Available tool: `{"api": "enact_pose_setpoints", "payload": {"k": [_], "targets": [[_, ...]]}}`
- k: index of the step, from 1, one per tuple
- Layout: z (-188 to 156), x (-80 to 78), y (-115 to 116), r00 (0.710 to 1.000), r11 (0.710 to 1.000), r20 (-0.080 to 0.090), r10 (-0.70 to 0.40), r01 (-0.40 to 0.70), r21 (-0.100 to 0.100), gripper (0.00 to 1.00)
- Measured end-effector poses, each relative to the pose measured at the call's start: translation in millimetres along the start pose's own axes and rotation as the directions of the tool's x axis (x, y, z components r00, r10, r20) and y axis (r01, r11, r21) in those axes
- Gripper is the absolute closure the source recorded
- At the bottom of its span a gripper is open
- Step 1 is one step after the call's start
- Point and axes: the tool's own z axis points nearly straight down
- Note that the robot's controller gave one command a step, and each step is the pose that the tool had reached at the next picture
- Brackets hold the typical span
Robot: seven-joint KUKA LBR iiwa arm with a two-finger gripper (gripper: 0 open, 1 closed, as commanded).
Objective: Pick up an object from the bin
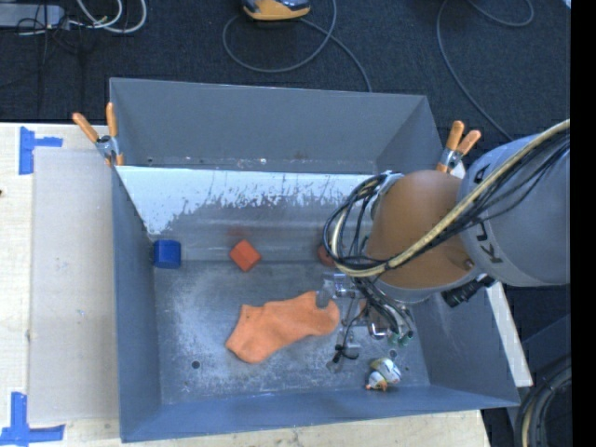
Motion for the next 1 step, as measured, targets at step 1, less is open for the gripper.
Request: {"api": "enact_pose_setpoints", "payload": {"k": [1], "targets": [[0.0, 0.0, 0.0, 1.000, 1.000, 0.000, 0.000, 0.000, 0.000, 0.00]]}}
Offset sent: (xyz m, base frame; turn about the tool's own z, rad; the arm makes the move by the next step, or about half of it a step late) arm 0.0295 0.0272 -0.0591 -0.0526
